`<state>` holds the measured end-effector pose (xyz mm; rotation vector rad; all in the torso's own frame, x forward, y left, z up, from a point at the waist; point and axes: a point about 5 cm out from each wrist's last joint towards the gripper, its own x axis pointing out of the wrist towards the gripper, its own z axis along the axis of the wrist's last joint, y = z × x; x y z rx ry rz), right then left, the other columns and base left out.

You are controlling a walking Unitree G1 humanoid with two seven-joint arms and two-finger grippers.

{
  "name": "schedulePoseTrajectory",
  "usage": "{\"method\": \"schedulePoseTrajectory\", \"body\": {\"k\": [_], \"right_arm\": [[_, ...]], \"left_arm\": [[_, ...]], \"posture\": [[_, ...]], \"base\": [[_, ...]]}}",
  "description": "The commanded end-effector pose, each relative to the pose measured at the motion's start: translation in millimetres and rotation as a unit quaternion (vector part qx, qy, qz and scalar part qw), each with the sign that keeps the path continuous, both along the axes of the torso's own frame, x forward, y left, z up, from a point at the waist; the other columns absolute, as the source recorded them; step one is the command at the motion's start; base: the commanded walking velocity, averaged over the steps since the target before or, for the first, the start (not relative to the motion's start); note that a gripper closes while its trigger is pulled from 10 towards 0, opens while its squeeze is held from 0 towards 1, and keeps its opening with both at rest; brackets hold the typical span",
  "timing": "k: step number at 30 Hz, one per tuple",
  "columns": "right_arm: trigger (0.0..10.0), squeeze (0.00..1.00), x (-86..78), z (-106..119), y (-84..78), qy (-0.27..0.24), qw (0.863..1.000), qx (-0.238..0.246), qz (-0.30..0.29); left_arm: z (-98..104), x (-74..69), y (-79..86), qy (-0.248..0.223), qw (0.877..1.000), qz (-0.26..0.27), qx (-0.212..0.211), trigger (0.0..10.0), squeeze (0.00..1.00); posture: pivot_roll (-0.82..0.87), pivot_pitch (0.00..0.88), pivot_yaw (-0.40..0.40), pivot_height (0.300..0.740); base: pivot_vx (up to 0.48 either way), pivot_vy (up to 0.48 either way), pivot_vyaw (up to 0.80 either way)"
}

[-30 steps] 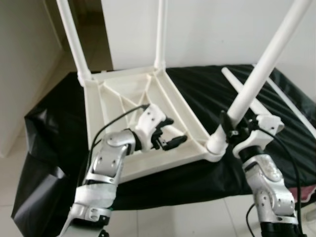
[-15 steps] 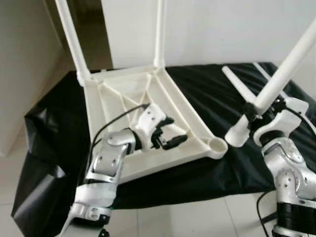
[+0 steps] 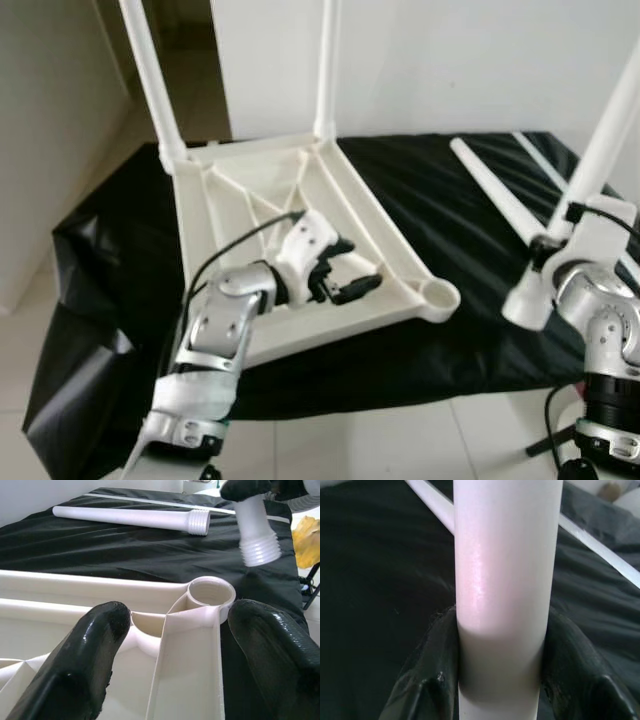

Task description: Building children table

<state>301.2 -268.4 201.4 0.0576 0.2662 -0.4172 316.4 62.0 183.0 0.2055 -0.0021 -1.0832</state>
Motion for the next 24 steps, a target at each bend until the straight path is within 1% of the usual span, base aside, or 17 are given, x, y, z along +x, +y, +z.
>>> {"method": "schedulePoseTrajectory", "body": {"k": [1, 2, 4, 5, 7, 8, 10, 12, 13, 14, 15, 17, 18, 20, 22, 23, 24], "right_arm": [[10.0, 0.00, 2.8, 5, 1.9, 0.017, 0.999, -0.032, 0.009], [10.0, 0.00, 4.0, 6, 3.3, 0.029, 0.998, -0.055, 0.020], [10.0, 0.00, 5.4, 7, 5.5, 0.047, 0.995, -0.086, 0.038], [10.0, 0.00, 5.8, 8, 6.3, 0.055, 0.993, -0.096, 0.044], [10.0, 0.00, 5.8, 8, 6.3, 0.055, 0.993, -0.096, 0.044], [10.0, 0.00, 6.4, 8, 7.4, 0.064, 0.991, -0.105, 0.051], [10.0, 0.00, 9.1, 7, 9.7, 0.093, 0.983, -0.138, 0.075], [10.0, 0.00, 11.7, 11, 10.1, 0.086, 0.977, -0.182, 0.076], [10.0, 0.00, 11.7, 11, 10.1, 0.086, 0.977, -0.182, 0.076], [10.0, 0.00, 13.1, 10, 10.9, 0.092, 0.972, -0.204, 0.077], [10.0, 0.00, 14.6, 8, 12.1, 0.107, 0.962, -0.235, 0.086], [10.0, 0.00, 16.3, 3, 14.7, 0.140, 0.943, -0.282, 0.106], [10.0, 0.00, 16.8, 2, 15.2, 0.146, 0.938, -0.296, 0.111], [10.0, 0.00, 17.6, -1, 15.7, 0.152, 0.936, -0.296, 0.118], [10.0, 0.00, 19.4, -4, 17.3, 0.154, 0.941, -0.269, 0.132], [10.0, 0.98, 20.6, -5, 17.5, 0.153, 0.943, -0.264, 0.131], [10.0, 0.98, 20.6, -5, 17.5, 0.153, 0.943, -0.264, 0.131]], "left_arm": [[-2, 7.4, 6.2, -0.006, 0.996, 0.091, -0.004, 10.0, 0.00], [-2, 7.7, 6.3, -0.006, 0.996, 0.092, -0.004, 10.0, 0.00], [-2, 8.0, 6.5, -0.006, 0.996, 0.092, -0.005, 10.0, 0.00], [-2, 8.1, 6.5, -0.006, 0.996, 0.092, -0.005, 10.0, 0.00], [-2, 8.1, 6.5, -0.006, 0.996, 0.092, -0.005, 10.0, 0.00], [-1, 8.2, 6.6, -0.007, 0.996, 0.092, -0.005, 10.0, 0.00], [-1, 8.1, 6.4, -0.007, 0.996, 0.092, -0.005, 10.0, 0.00], [-1, 8.5, 6.3, -0.007, 0.996, 0.093, -0.005, 10.0, 0.00], [-1, 8.5, 6.3, -0.007, 0.996, 0.093, -0.005, 10.0, 0.00], [-2, 8.6, 6.4, -0.007, 0.996, 0.094, -0.004, 10.0, 0.00], [-2, 8.6, 6.5, -0.006, 0.995, 0.095, -0.005, 10.0, 0.00], [-2, 8.1, 6.7, -0.004, 0.995, 0.096, -0.006, 10.0, 0.00], [-2, 8.0, 6.6, -0.004, 0.995, 0.096, -0.006, 10.0, 0.00], [-2, 7.8, 6.6, -0.004, 0.995, 0.096, -0.007, 10.0, 0.00], [-3, 7.7, 6.4, -0.002, 0.995, 0.097, -0.008, 10.0, 0.00], [-3, 7.0, 6.6, -0.002, 0.995, 0.097, -0.010, 10.0, 0.00], [-3, 7.0, 6.6, -0.002, 0.995, 0.097, -0.010, 10.0, 0.00]], "posture": [[0.03, 0.000, -0.008, 0.740], [0.03, 0.000, -0.008, 0.740], [0.03, 0.000, -0.008, 0.740], [0.03, 0.000, -0.008, 0.740], [0.03, 0.000, -0.008, 0.740], [0.03, 0.000, -0.007, 0.740], [0.03, 0.000, -0.008, 0.740], [0.03, 0.000, -0.007, 0.740], [0.03, 0.000, -0.007, 0.740], [0.04, 0.000, -0.008, 0.740], [0.04, 0.000, -0.007, 0.740], [0.04, 0.000, -0.006, 0.740], [0.04, 0.000, -0.006, 0.740], [0.04, 0.000, -0.006, 0.740], [0.04, 0.000, -0.007, 0.740], [0.05, 0.000, -0.009, 0.740], [0.05, 0.000, -0.009, 0.740]], "base": [[0.000, 0.000, 0.00], [0.000, 0.000, 0.00], [0.000, 0.000, 0.00], [0.000, 0.000, 0.00], [0.000, 0.000, 0.00], [0.000, 0.000, 0.00], [0.000, 0.000, 0.00], [0.000, 0.000, 0.00], [0.000, 0.000, 0.00], [0.000, 0.000, 0.00], [0.000, 0.000, 0.00], [0.000, 0.000, 0.00], [0.000, 0.000, 0.00], [0.000, 0.000, 0.00], [0.000, 0.000, 0.00], [0.000, 0.000, 0.00], [0.000, 0.000, 0.00]]}}
